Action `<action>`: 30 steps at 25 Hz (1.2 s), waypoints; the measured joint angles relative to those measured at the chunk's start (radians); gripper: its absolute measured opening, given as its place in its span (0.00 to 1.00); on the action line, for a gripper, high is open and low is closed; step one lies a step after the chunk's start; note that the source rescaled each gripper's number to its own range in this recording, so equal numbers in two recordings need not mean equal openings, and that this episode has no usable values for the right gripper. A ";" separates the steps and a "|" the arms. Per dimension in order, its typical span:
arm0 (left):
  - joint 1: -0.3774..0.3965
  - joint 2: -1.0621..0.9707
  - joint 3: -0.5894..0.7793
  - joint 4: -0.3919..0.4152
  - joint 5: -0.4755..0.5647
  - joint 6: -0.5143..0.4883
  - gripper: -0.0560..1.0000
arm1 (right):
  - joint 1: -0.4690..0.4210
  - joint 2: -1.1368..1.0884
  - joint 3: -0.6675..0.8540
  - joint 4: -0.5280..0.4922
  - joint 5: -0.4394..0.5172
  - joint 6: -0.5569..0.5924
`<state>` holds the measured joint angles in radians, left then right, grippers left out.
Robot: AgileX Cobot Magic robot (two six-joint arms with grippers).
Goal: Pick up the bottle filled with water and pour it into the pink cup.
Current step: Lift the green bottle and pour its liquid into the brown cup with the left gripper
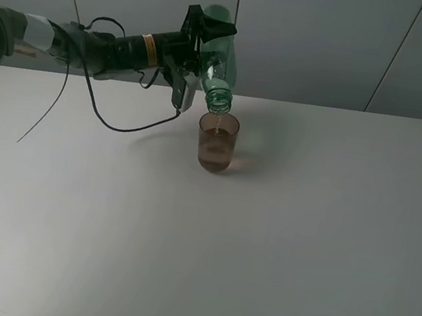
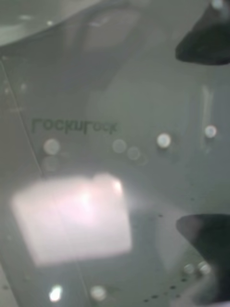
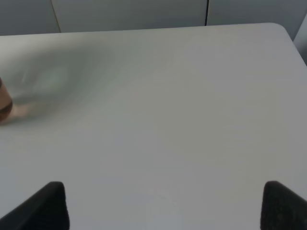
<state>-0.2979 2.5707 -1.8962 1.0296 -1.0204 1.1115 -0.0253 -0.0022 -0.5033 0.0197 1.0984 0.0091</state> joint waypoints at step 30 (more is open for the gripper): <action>0.000 -0.008 -0.002 0.011 -0.044 0.216 0.06 | 0.000 0.000 0.000 0.000 0.000 0.000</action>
<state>-0.2979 2.5628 -1.8984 1.0404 -1.0641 1.3270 -0.0253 -0.0022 -0.5033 0.0197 1.0984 0.0091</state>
